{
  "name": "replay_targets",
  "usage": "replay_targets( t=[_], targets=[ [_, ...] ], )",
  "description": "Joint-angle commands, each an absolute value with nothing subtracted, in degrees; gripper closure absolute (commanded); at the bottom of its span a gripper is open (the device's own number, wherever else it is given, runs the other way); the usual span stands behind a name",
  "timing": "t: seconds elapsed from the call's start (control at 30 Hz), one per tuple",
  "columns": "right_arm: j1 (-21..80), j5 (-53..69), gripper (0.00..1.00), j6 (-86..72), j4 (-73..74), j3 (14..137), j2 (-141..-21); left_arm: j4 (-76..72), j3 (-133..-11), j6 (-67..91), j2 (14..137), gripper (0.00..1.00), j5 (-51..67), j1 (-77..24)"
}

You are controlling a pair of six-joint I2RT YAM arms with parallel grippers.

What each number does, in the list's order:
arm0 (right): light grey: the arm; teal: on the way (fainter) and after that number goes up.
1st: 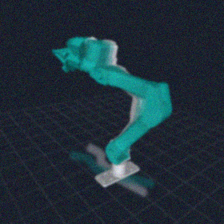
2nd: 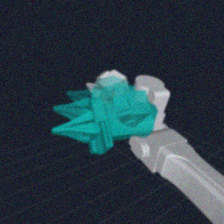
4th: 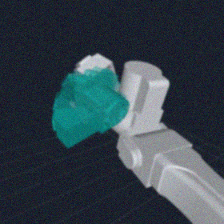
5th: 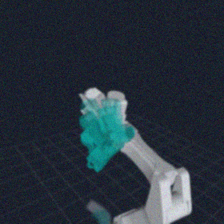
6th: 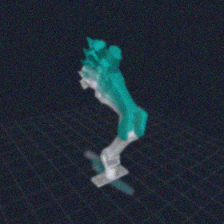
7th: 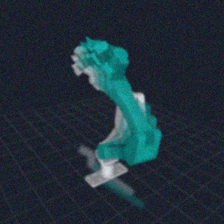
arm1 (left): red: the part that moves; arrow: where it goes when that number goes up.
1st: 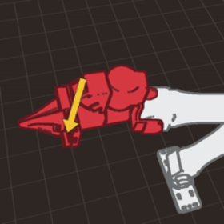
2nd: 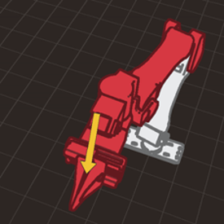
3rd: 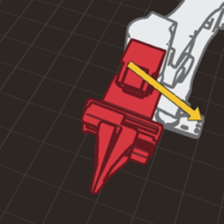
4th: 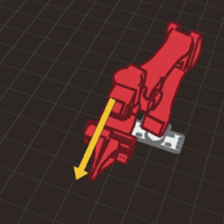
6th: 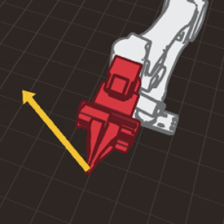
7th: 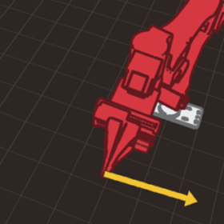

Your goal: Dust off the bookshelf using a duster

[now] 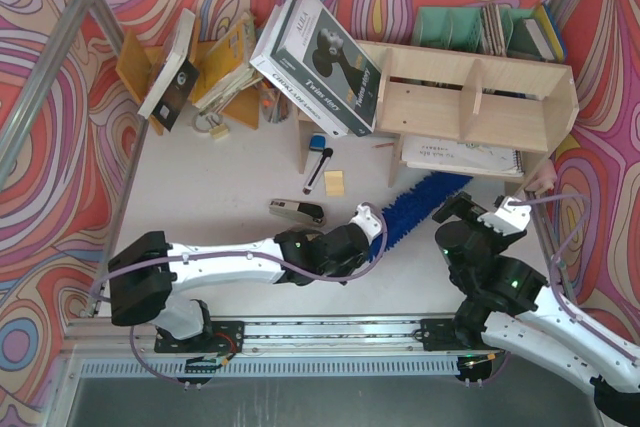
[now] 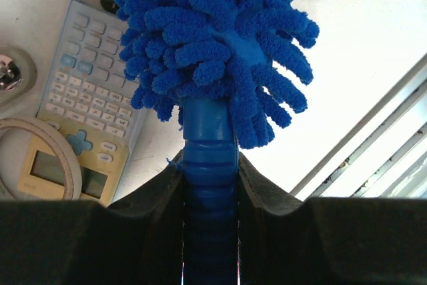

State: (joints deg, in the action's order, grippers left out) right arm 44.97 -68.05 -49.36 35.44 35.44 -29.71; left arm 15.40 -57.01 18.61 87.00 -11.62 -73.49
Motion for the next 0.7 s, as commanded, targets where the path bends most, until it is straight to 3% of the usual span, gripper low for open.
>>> replay_targets(
  t=[0.0, 0.67],
  targets=[
    [44.89, -70.61, 0.01, -52.53, 36.6, 32.96, -29.19, 10.47, -54.41, 23.27, 83.33, 1.0, -17.41, -73.34],
    [44.91, -70.29, 0.01, -54.71, 34.81, 29.56, -34.6, 5.66, -43.93, 28.6, 68.71, 1.0, -19.31, -73.37]
  ],
)
